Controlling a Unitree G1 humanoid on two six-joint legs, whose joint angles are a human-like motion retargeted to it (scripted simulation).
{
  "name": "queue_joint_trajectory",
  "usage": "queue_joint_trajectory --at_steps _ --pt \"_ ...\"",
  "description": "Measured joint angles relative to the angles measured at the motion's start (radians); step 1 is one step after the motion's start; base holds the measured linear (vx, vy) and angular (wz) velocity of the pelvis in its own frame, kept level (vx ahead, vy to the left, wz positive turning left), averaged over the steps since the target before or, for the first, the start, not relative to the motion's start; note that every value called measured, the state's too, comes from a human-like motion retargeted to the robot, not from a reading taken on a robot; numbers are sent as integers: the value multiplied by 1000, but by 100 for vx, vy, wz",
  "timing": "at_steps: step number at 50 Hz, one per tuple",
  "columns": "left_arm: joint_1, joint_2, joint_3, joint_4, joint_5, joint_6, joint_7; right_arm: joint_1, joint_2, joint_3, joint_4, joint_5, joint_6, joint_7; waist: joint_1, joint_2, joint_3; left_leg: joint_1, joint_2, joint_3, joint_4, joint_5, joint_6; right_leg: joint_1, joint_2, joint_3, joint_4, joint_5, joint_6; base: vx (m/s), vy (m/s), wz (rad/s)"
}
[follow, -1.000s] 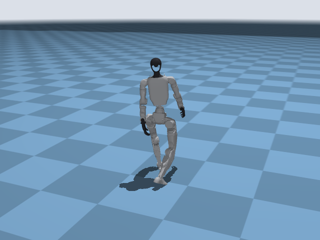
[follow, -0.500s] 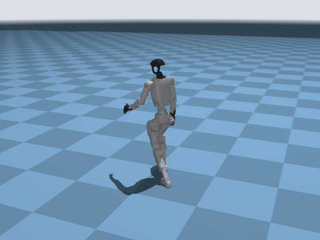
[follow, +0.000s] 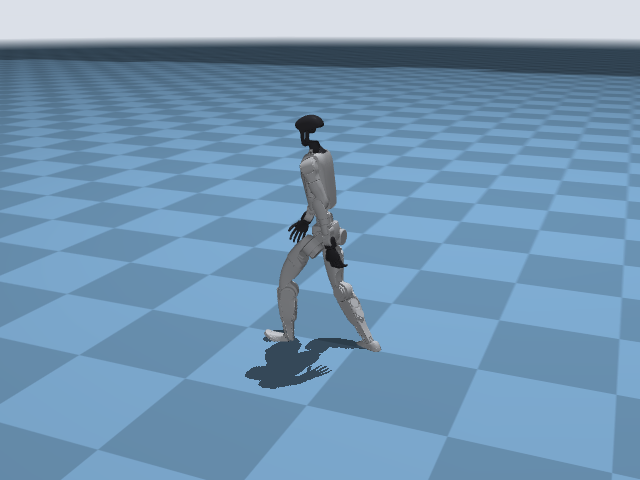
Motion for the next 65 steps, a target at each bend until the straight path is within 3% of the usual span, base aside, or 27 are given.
queue_joint_trajectory --at_steps 5,10,12,17,21,27,31,35,37,40,41,43,45,48,53,57,60,65 --pt "-15 -4 4 1 -20 13 2 32 38 25 7 -25 3 12 -14 -47 -57 -9 -10 84 126 83 56 -14 -97 6 225 71 38 79 14 47" --pt "-131 63 27 -54 -138 29 70 88 72 49 27 -20 28 59 -75 -154 -56 69 -220 73 188 100 164 -202 -309 142 735 384 72 74 17 114" --pt "-204 97 35 -116 -180 27 125 95 70 60 32 -23 38 59 -109 -171 -52 125 -305 27 157 94 178 -302 -362 190 878 377 33 70 11 164" --pt "-402 170 41 -308 -258 6 257 109 38 61 31 -28 41 19 -186 -139 -33 338 -432 -163 31 70 164 -501 -397 215 901 132 -68 67 7 191" --pt "-557 204 12 -458 -274 -21 308 131 14 30 37 -38 47 -6 -222 -68 0 533 -418 -352 -60 34 127 -568 -290 184 611 67 -69 66 2 205" --pt "-712 195 -73 -570 -248 -66 317 179 -5 -17 80 -54 64 4 -230 20 -6 656 -331 -540 -58 -59 104 -614 -50 179 44 192 51 65 1 159" --pt "-730 166 -112 -570 -238 -72 290 226 -7 -41 100 -49 74 23 -239 30 -20 677 -319 -563 42 -126 87 -671 5 208 -53 225 91 67 -1 147" --pt "-697 123 -125 -491 -233 -53 252 274 -16 -69 124 -31 79 43 -247 73 -44 696 -261 -573 198 -143 47 -681 46 193 39 285 57 74 -6 151" --pt "-648 98 -123 -412 -235 -37 237 293 -23 -76 136 -16 78 40 -251 108 -50 683 -220 -566 332 -101 4 -686 63 171 159 288 14 73 -10 132" --pt "-557 64 -115 -258 -232 -10 213 301 -39 -74 137 21 72 25 -263 170 -56 576 -127 -512 633 73 -96 -669 88 121 289 228 -70 68 -12 126" --pt "-530 61 -110 -213 -224 0 204 291 -46 -69 129 32 71 19 -265 183 -61 504 -81 -477 742 138 -105 -656 91 102 299 202 -95 66 -14 133" --pt "-482 70 -101 -142 -208 19 189 260 -60 -57 111 51 70 6 -260 194 -73 348 12 -408 932 205 -77 -620 93 68 293 159 -132 68 -17 135" --pt "-435 97 -89 -101 -194 32 185 218 -75 -42 88 58 69 -9 -240 185 -80 201 79 -356 1055 177 -17 -562 92 42 252 131 -146 69 -20 127" --pt "-354 155 -48 -92 -192 28 196 144 -99 -10 43 49 56 -28 -186 161 -66 49 107 -304 1062 83 33 -424 110 22 135 122 -131 71 -18 93" --pt "-202 229 45 -123 -235 -8 222 18 -149 14 -66 51 10 -67 -106 127 -6 -36 96 -218 695 -23 27 -138 127 23 -69 96 -91 72 -12 49" --pt "-113 228 96 -130 -238 -17 218 -75 -185 16 -148 44 -12 -89 -94 99 5 -33 36 -158 231 -4 -13 17 112 2 -183 69 -69 66 -1 62" --pt "-70 207 107 -124 -225 -11 200 -107 -188 20 -195 31 -18 -88 -95 100 -14 -77 34 -136 138 -23 -21 47 115 9 -126 39 -58 65 7 61" --pt "-63 155 101 -97 -205 14 141 -66 -147 52 -238 11 -9 -45 -119 34 -47 -55 -36 -85 273 53 61 33 7 71 168 54 -14 76 12 55"
